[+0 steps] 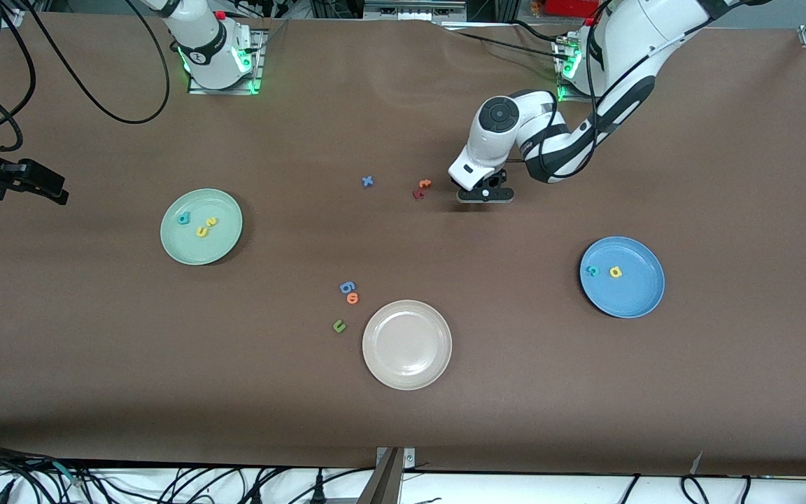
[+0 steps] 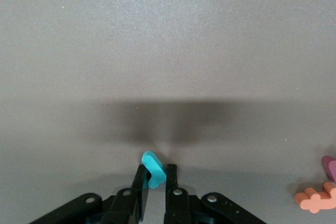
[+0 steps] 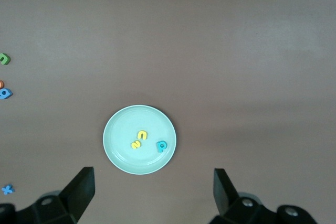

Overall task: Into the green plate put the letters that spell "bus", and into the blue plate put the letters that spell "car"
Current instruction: 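Carry the teal letter with the left gripper over the blue plate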

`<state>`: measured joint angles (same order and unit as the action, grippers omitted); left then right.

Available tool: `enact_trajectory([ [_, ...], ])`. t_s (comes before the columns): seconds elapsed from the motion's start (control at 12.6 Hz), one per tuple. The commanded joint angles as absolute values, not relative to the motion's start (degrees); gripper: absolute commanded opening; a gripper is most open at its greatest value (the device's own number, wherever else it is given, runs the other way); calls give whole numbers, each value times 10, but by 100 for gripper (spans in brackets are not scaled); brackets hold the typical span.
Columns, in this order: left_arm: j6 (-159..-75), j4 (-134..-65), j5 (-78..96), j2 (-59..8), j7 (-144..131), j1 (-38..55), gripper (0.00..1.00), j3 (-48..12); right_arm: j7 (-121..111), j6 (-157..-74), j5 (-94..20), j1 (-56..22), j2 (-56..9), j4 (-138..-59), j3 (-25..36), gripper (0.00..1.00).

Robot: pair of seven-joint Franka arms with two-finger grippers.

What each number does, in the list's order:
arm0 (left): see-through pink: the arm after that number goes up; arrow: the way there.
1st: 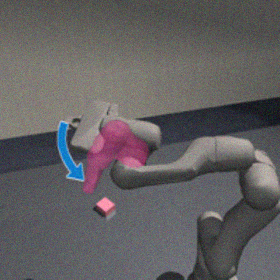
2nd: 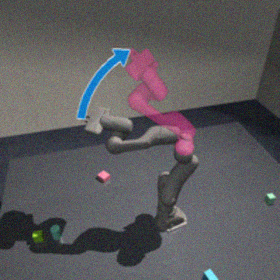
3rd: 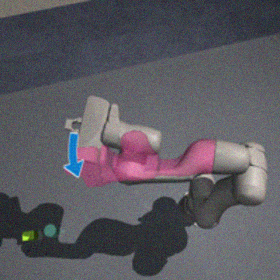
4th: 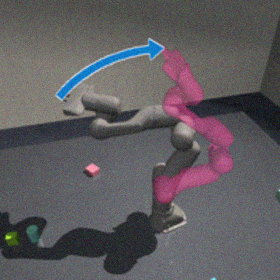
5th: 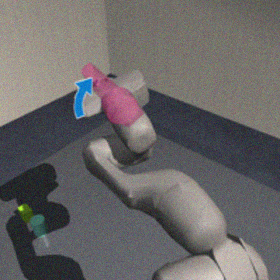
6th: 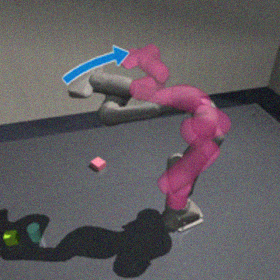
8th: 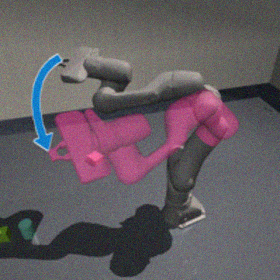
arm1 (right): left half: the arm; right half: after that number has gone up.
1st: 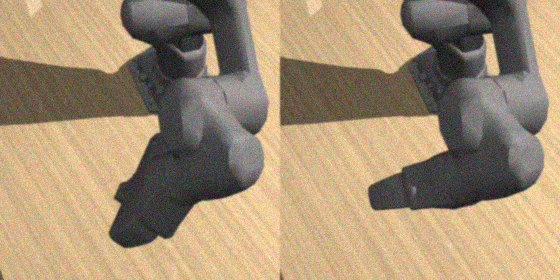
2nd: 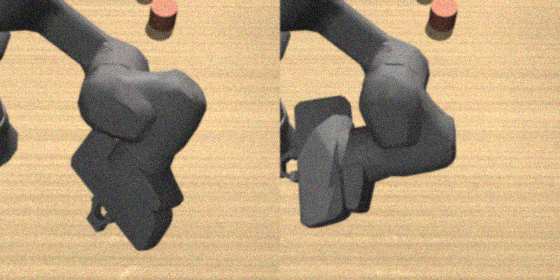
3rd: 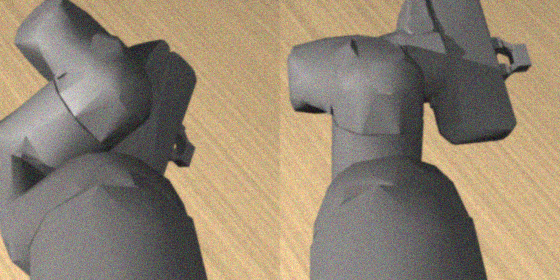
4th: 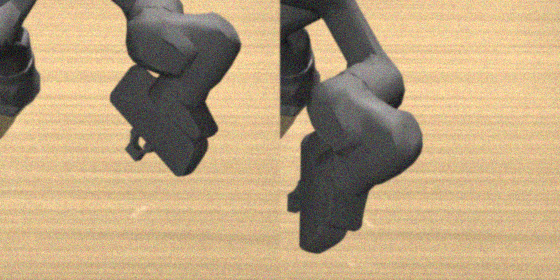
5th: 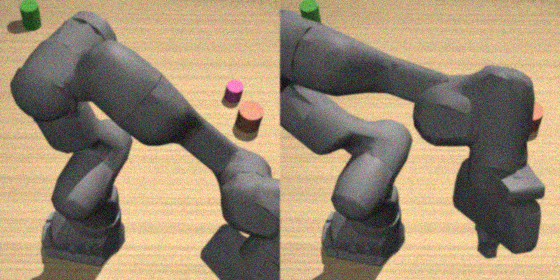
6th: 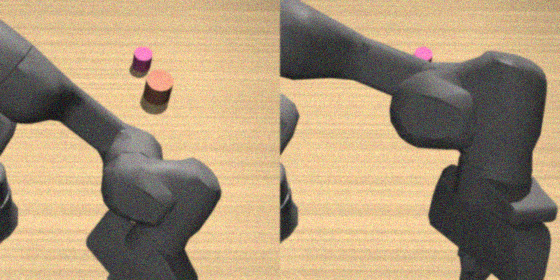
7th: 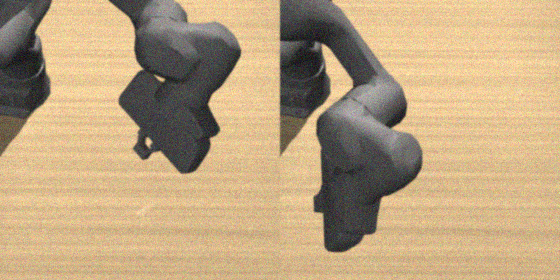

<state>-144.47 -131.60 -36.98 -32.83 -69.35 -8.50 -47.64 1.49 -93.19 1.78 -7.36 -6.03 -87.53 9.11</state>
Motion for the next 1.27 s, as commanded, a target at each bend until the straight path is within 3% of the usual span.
enact_trajectory([
  [0.0, -1443, -1332, -393, -334, -710, -83, 12, -471, 20, -934, 28, -69, -55, -877, 85, 100],
  [0.63, -1397, -1298, -392, -326, -687, -107, 4, -475, 20, -934, 28, -69, -55, -877, 85, 100],
  [0.95, -1281, -1211, -320, -326, -559, -130, 4, -479, 20, -934, 28, -69, -55, -877, 85, 100],
  [1.19, -1134, -1096, -233, -326, -421, -148, 4, -476, 20, -934, 28, -69, -55, -877, 85, 100],
])
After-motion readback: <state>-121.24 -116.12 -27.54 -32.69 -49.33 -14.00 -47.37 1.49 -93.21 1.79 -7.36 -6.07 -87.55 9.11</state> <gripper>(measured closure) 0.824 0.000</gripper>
